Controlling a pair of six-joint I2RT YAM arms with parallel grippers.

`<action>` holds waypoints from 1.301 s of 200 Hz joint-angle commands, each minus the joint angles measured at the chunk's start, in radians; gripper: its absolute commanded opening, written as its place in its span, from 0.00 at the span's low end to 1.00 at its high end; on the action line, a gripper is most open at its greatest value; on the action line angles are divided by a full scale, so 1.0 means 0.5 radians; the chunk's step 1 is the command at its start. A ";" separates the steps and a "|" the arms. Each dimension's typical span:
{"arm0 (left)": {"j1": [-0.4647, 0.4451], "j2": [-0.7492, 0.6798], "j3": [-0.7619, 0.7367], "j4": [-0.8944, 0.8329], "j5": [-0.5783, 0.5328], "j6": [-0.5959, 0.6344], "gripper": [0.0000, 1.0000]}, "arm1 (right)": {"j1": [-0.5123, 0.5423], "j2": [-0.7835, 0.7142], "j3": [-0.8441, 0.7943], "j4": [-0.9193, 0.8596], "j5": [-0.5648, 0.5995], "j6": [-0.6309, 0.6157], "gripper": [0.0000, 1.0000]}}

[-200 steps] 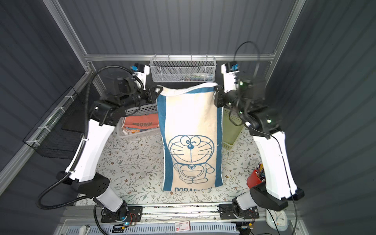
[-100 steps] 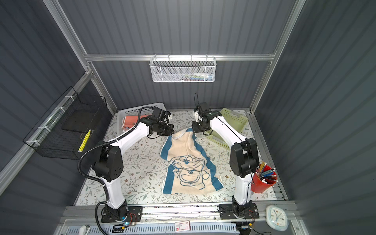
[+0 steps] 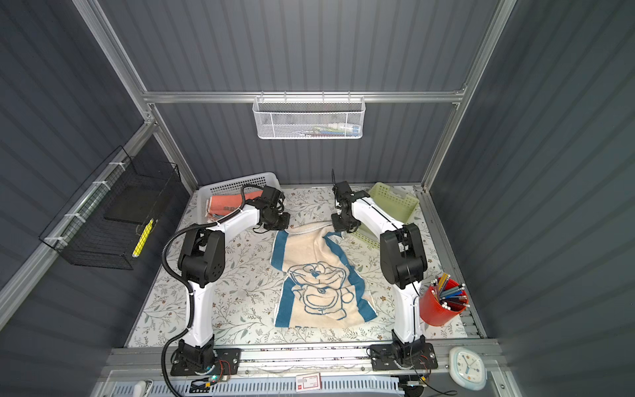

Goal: Fold and stack the towels
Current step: 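Lower the towel and lay it lengthwise on the table with both grippers, then lift the towel up again by its top corners with both grippers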

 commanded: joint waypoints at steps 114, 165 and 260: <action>0.108 -0.502 0.073 -0.085 0.239 0.077 0.00 | 0.063 -0.342 0.234 -0.280 0.086 0.070 0.00; 0.051 -1.214 0.168 -0.134 0.255 0.036 0.00 | 0.272 -0.967 0.596 -0.518 0.245 0.035 0.00; -0.003 -2.264 0.380 -0.060 0.331 -0.152 0.00 | 0.985 -1.738 1.113 -0.765 0.407 0.070 0.00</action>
